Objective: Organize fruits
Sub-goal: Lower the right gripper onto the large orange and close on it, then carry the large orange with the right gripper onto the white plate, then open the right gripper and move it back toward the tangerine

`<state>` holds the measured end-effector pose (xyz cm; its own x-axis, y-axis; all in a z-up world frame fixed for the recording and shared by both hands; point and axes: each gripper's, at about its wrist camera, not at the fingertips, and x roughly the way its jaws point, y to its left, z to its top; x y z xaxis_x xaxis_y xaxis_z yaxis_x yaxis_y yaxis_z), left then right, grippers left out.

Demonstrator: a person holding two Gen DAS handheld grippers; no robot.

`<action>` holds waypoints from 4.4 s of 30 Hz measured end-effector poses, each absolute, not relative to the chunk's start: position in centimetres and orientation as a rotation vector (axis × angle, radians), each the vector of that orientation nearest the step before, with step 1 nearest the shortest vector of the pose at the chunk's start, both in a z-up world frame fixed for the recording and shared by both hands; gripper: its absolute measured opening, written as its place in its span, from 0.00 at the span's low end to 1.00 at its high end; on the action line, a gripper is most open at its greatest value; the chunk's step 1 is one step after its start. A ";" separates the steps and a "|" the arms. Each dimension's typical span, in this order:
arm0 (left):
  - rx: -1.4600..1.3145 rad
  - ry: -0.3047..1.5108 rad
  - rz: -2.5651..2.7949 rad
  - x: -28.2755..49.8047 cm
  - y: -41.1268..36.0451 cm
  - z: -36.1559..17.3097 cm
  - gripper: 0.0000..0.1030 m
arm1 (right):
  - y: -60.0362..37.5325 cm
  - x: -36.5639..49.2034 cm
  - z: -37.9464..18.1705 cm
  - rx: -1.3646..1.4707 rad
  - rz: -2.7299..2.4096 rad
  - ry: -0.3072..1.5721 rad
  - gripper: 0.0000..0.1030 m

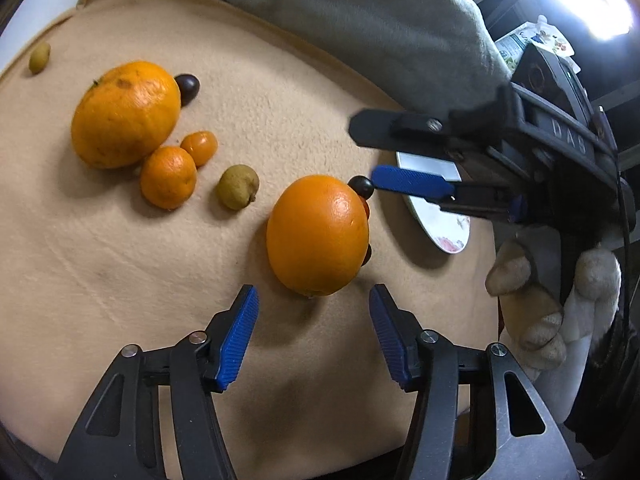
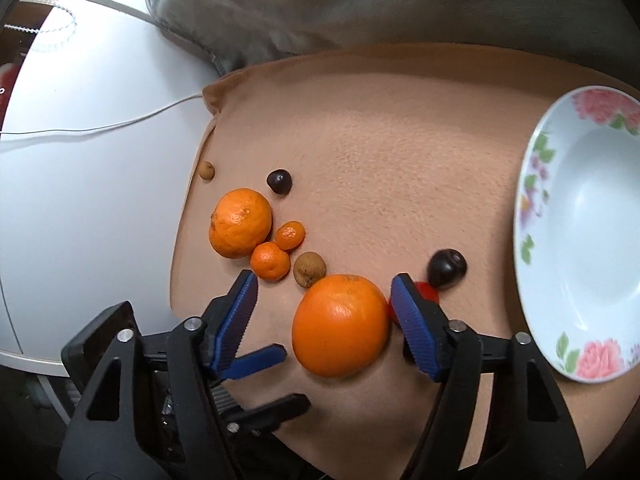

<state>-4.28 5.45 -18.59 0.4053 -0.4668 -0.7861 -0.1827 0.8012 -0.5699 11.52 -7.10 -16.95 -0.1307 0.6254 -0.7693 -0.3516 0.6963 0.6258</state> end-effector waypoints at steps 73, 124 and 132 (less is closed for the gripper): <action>-0.455 1.168 -0.431 3.8 -5.4 -15.4 0.43 | -19.6 14.1 -14.1 0.239 0.676 1.385 0.57; -0.402 1.115 -0.323 4.6 -3.9 -14.0 0.52 | -24.2 13.7 -11.1 0.233 0.494 1.186 0.70; -0.412 1.104 -0.234 3.1 -1.3 -13.9 0.57 | -22.5 13.3 -10.5 0.231 0.522 1.148 0.73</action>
<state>3.14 -1.29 -13.89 0.4363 -0.3830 -0.8142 -0.0192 0.9007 -0.4340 13.32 -22.45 -10.46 0.3080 0.5056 -0.8059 -0.2748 0.8583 0.4334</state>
